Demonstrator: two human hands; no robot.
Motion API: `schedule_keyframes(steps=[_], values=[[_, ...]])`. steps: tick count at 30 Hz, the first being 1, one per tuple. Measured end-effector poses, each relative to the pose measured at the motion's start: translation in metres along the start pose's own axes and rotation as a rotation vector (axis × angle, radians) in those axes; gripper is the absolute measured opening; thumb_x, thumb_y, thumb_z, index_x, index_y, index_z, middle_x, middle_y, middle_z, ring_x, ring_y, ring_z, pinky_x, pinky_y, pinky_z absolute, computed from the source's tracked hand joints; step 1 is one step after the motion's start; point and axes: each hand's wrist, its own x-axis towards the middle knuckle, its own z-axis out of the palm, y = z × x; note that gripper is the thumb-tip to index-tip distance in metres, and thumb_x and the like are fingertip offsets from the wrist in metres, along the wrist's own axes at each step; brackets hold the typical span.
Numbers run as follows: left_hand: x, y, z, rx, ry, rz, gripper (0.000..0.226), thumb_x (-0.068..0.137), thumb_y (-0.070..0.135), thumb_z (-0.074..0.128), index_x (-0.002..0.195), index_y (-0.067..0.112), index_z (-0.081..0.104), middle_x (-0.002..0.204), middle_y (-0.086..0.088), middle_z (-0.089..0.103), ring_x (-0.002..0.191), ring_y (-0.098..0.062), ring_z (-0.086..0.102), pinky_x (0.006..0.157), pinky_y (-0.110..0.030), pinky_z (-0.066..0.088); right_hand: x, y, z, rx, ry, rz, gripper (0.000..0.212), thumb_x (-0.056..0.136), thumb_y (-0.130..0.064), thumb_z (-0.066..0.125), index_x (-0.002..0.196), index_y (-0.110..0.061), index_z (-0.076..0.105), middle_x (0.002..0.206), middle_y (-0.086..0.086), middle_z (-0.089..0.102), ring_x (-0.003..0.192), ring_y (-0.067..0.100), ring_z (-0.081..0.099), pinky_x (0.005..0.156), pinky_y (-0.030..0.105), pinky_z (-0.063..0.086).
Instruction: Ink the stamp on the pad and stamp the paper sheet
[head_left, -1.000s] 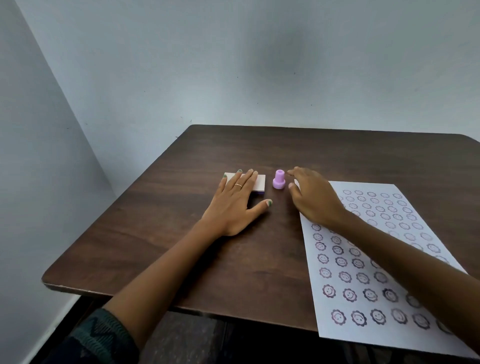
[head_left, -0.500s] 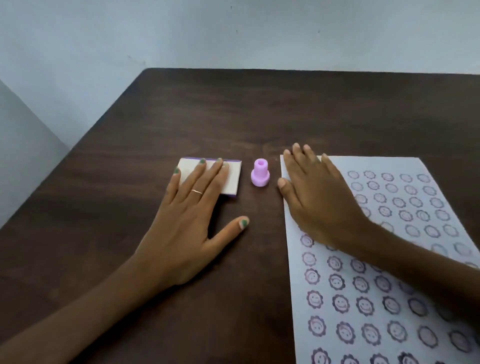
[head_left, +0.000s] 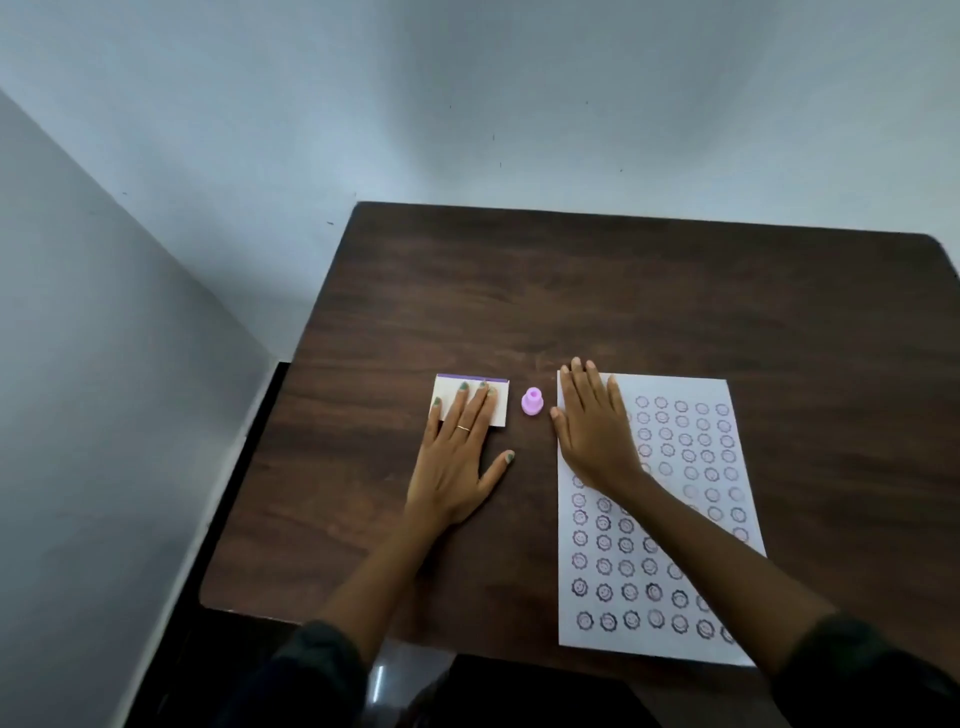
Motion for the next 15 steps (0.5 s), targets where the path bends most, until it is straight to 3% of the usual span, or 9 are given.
schedule_keyframes(steps=[3, 8, 12, 15], values=[[-0.001, 0.002, -0.009, 0.032, -0.030, 0.005, 0.072, 0.092, 0.054, 0.033, 0.150, 0.016, 0.013, 0.158, 0.000, 0.012, 0.147, -0.020, 0.005, 0.119, -0.043, -0.002, -0.001, -0.004, -0.006, -0.002, -0.049, 0.035, 0.055, 0.096, -0.034, 0.027, 0.144, -0.012, 0.013, 0.156, 0.011, 0.015, 0.145, 0.025, 0.006, 0.118, 0.046, 0.008], [0.003, 0.014, -0.016, 0.066, -0.052, -0.023, 0.071, 0.093, 0.055, 0.028, 0.150, 0.015, 0.012, 0.159, -0.002, 0.011, 0.147, -0.020, 0.002, 0.118, -0.038, -0.009, -0.002, -0.006, -0.015, 0.019, -0.074, 0.121, 0.061, 0.095, -0.039, 0.031, 0.145, -0.014, 0.008, 0.158, 0.010, 0.003, 0.145, 0.026, 0.002, 0.115, 0.051, 0.007], [0.013, 0.022, -0.024, 0.061, -0.014, -0.040, 0.070, 0.094, 0.054, 0.025, 0.151, 0.018, 0.006, 0.160, 0.001, 0.003, 0.147, -0.017, -0.006, 0.115, -0.033, -0.015, -0.011, -0.011, -0.024, -0.001, -0.025, 0.142, 0.062, 0.094, -0.041, 0.033, 0.146, -0.014, 0.010, 0.158, 0.011, 0.006, 0.144, 0.030, 0.006, 0.115, 0.051, 0.010], [0.024, 0.025, -0.034, 0.064, 0.010, -0.050, 0.068, 0.095, 0.052, 0.025, 0.150, 0.016, 0.006, 0.160, 0.000, 0.003, 0.147, -0.018, -0.007, 0.117, -0.039, -0.012, -0.013, -0.012, -0.032, -0.003, 0.022, 0.167, 0.062, 0.093, -0.041, 0.035, 0.145, -0.013, 0.015, 0.157, 0.014, 0.011, 0.144, 0.032, 0.010, 0.115, 0.050, 0.011]])
